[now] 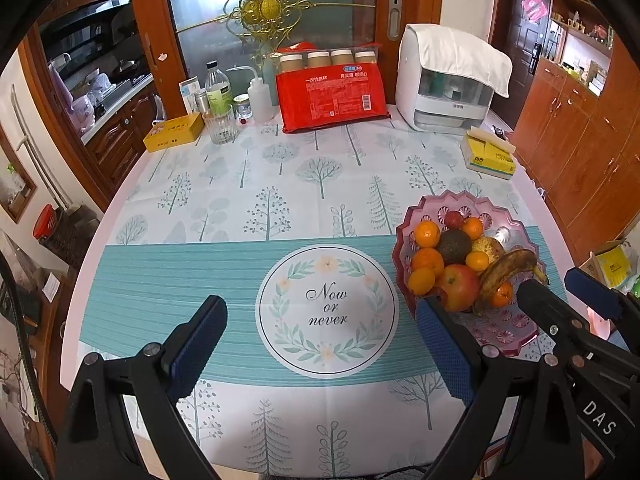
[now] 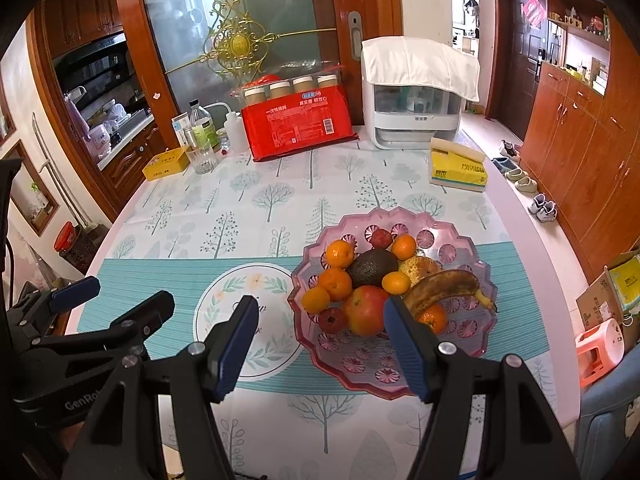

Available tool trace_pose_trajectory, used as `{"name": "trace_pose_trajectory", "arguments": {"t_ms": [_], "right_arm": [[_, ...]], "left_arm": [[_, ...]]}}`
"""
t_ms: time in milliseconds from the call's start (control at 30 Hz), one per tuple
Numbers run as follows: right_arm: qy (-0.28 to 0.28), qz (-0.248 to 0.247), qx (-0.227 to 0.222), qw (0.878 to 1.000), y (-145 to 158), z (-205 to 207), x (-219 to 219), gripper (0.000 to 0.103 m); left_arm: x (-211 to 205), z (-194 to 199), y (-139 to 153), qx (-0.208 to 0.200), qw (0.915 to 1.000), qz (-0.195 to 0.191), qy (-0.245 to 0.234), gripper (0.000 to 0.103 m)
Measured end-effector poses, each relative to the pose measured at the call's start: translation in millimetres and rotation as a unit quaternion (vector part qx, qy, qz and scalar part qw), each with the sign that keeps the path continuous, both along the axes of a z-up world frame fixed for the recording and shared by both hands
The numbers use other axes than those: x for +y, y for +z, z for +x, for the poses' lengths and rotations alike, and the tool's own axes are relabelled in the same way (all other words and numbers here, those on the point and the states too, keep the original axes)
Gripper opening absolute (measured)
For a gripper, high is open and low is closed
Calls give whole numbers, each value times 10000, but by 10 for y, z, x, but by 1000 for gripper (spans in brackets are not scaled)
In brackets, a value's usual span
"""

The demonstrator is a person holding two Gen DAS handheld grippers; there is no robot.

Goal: Organize fruits

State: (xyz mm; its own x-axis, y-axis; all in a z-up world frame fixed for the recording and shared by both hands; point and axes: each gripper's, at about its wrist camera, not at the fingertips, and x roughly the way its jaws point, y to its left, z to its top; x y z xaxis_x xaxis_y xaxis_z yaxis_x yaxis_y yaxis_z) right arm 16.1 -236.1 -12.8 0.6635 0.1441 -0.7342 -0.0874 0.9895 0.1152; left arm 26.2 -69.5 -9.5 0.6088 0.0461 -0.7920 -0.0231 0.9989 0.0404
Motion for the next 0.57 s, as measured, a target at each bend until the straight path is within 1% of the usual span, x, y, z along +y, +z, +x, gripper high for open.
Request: {"name": "trace_pose_trajectory", "arguments": {"t_ms": [567], "right_arm": [[122,66,32,9999,-61,-5,-84,66]], "left_arm": [[-137,5,-48,66,9997,9,214,95]]}}
